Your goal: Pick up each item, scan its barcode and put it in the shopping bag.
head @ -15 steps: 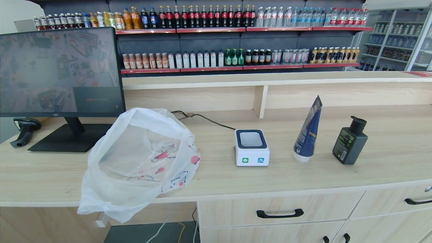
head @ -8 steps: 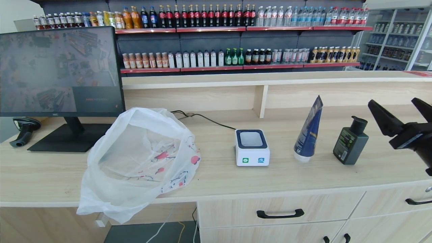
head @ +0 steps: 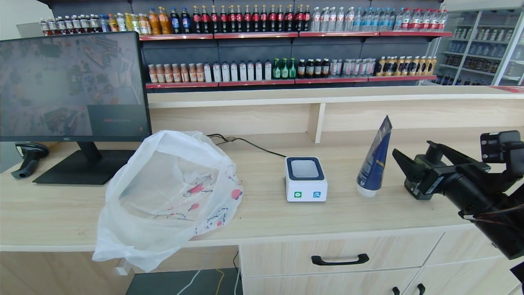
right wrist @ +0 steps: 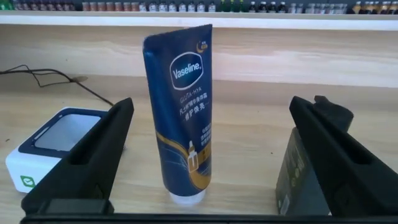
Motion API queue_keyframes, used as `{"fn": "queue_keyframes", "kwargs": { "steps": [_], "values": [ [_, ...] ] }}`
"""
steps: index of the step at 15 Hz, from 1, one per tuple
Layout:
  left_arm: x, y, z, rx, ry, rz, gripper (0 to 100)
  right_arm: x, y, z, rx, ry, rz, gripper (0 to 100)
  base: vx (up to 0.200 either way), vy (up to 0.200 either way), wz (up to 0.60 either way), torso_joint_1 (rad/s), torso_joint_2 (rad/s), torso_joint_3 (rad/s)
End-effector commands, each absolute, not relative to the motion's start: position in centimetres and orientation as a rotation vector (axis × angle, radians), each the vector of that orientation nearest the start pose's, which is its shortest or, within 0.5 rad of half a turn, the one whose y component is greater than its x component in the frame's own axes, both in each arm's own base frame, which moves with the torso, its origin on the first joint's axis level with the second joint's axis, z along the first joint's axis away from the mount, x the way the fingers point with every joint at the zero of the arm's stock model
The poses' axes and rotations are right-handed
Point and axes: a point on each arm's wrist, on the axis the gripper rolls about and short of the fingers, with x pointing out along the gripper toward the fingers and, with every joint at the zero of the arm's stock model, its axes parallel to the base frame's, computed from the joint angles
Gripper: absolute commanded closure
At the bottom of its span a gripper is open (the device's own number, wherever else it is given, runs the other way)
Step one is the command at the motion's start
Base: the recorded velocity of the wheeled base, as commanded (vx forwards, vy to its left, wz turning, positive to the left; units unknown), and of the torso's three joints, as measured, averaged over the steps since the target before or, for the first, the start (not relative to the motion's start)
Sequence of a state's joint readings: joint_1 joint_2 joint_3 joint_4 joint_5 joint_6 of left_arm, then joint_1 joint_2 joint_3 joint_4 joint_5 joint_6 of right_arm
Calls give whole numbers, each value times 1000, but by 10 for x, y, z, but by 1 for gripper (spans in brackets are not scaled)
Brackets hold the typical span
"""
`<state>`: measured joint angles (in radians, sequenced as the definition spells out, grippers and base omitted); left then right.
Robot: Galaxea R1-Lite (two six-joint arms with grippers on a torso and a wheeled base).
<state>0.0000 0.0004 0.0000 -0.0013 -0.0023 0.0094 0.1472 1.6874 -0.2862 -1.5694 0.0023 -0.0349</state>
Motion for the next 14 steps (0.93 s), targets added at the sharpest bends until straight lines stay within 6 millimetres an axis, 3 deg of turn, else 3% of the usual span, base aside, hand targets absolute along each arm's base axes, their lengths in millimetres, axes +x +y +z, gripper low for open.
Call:
{"fn": "queue_keyframes", "kwargs": {
  "steps": [1,5,14],
  "values": [
    [-23,0,76,9,-2,-3,0,239,41,147,-24,-135,169,0,0,0,0,0,0,0],
    [-23,0,76,9,-2,-3,0,225,62,129,12,-39,265,0,0,0,0,0,0,0],
    [-23,0,76,9,-2,-3,0,271,72,112,46,-15,203,0,0,0,0,0,0,0]
  ]
}}
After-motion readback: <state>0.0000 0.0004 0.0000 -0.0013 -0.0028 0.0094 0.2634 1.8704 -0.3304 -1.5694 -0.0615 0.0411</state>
